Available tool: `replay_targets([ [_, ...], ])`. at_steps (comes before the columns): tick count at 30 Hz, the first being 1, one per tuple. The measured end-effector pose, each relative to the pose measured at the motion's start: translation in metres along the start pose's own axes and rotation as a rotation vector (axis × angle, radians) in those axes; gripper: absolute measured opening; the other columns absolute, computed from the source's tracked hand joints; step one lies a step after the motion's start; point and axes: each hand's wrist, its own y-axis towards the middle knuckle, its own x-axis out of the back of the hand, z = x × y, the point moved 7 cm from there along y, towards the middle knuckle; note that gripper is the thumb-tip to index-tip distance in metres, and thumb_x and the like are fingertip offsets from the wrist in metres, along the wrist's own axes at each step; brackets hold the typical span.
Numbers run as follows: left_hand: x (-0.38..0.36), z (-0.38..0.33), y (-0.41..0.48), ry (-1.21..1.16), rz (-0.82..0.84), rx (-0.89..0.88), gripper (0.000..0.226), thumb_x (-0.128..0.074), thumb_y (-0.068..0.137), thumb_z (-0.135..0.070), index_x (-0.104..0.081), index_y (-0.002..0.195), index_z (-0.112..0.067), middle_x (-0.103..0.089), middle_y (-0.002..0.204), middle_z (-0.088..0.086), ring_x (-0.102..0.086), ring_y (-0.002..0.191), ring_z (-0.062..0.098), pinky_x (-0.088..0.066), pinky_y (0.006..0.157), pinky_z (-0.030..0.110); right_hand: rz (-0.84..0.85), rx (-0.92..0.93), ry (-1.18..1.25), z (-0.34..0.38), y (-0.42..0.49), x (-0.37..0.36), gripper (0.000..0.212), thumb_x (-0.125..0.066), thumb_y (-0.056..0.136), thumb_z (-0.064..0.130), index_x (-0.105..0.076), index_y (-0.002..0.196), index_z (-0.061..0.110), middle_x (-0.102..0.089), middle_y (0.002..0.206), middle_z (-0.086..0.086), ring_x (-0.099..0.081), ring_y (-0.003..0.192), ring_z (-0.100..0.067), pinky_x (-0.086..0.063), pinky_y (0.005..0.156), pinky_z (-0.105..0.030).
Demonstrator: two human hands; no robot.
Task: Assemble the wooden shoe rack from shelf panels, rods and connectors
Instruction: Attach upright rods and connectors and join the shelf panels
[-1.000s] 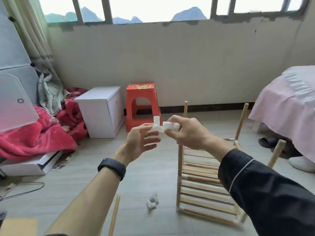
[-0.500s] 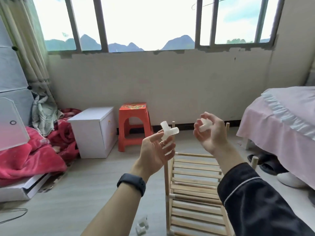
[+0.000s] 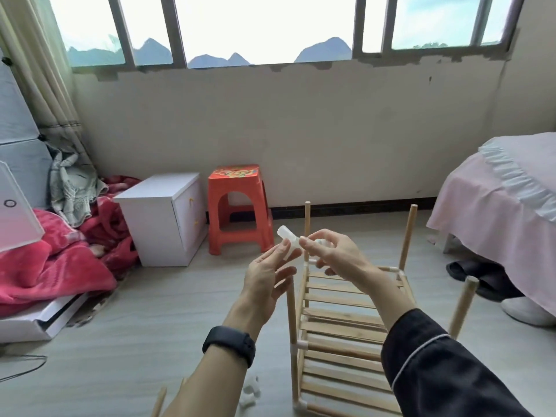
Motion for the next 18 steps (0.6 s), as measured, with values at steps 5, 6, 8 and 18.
replay_targets([
  [5, 0.012, 0.005, 0.003, 0.040, -0.021, 0.025, 0.038, -0.067, 0.088, -0.052, -0.075, 0.116, -0.027, -0.076, 0.113, -0.003, -0.065, 0.091, 0.016, -0.046, 0.075, 0.029, 0.120, -0.115, 0.201, -0.028, 0.015, -0.020, 0.026, -0.071, 0.089, 0.052, -0.073, 0.100, 0.029, -0.074, 0.098, -0.006, -0.069, 0.080, -0.018, -0.056, 0.071, -0.031],
  [6, 0.012, 0.004, 0.004, 0.055, -0.010, 0.021, 0.038, -0.068, 0.089, -0.050, -0.073, 0.120, -0.028, -0.076, 0.112, -0.002, -0.067, 0.089, 0.015, -0.047, 0.073, 0.028, 0.106, -0.139, 0.262, -0.033, 0.017, -0.024, 0.028, -0.070, 0.090, 0.050, -0.073, 0.102, 0.025, -0.074, 0.098, -0.006, -0.067, 0.080, -0.019, -0.055, 0.071, -0.032],
  [8, 0.009, 0.005, 0.006, 0.088, 0.002, 0.005, 0.043, -0.071, 0.087, -0.047, -0.065, 0.127, -0.033, -0.077, 0.109, -0.001, -0.071, 0.081, 0.012, -0.050, 0.069, 0.026, 0.015, -0.152, 0.302, -0.043, 0.022, -0.028, 0.031, -0.068, 0.092, 0.046, -0.071, 0.105, 0.018, -0.074, 0.098, -0.009, -0.066, 0.080, -0.020, -0.054, 0.072, -0.035],
  [18, 0.009, 0.015, 0.018, 0.028, 0.039, 0.013, 0.034, -0.068, 0.093, -0.040, -0.061, 0.125, -0.048, -0.078, 0.101, 0.005, -0.073, 0.074, 0.010, -0.056, 0.062, 0.023, -0.023, -0.102, 0.278, -0.044, 0.024, -0.030, 0.030, -0.067, 0.094, 0.044, -0.069, 0.105, 0.016, -0.073, 0.098, -0.014, -0.073, 0.088, -0.031, -0.059, 0.087, -0.049],
])
